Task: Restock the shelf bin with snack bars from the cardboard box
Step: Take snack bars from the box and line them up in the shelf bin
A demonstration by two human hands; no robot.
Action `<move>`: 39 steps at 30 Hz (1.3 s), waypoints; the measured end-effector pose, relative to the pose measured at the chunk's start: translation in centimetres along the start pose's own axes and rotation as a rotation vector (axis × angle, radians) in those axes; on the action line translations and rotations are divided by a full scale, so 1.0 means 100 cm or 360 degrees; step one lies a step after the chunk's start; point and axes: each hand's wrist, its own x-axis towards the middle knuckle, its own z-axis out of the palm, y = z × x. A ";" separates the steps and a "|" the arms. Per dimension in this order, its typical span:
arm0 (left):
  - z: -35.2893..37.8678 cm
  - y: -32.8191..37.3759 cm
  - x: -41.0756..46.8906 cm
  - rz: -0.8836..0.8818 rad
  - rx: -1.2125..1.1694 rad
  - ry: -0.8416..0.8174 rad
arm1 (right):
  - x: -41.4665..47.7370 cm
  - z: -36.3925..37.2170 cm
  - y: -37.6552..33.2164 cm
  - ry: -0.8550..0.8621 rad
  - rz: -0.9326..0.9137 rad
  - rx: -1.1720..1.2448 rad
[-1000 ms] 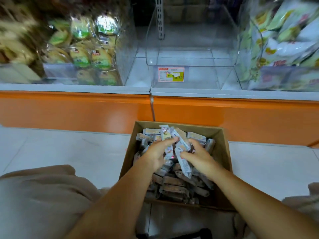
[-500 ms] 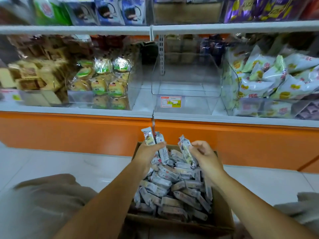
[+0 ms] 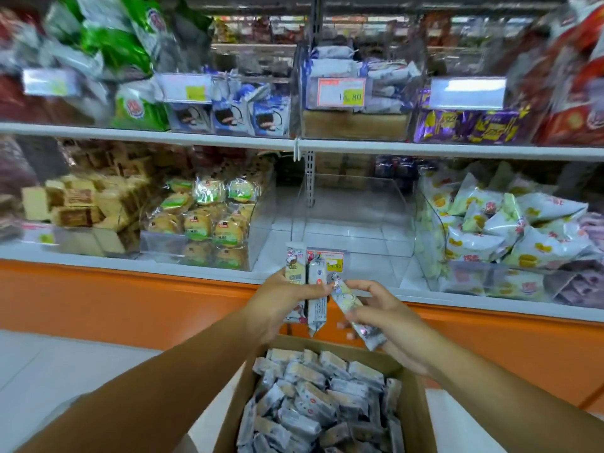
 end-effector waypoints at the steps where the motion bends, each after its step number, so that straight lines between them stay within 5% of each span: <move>1: -0.001 0.004 0.003 0.0023 0.0021 0.0034 | 0.002 0.000 -0.003 -0.0040 0.0004 -0.0081; 6: -0.012 0.028 0.023 0.0129 0.0164 0.0132 | 0.018 -0.007 -0.016 0.0010 -0.0183 -0.0487; 12: -0.051 0.068 0.075 0.0534 0.0444 0.0486 | 0.074 -0.025 -0.052 0.0511 -0.0497 -0.0618; 16: -0.068 0.072 0.110 0.0589 0.0440 0.0511 | 0.156 -0.047 -0.066 0.0629 -0.0344 -0.0851; 22: -0.077 0.065 0.152 0.0610 0.0453 0.0475 | 0.279 -0.052 -0.052 0.0486 -0.0036 -0.1224; 29: -0.084 0.068 0.158 0.0537 0.0467 0.0409 | 0.327 -0.028 -0.044 0.0384 -0.0008 -0.1556; 39: -0.089 0.078 0.156 0.0344 0.0189 0.0265 | 0.319 -0.035 -0.043 0.0188 0.0078 -0.1058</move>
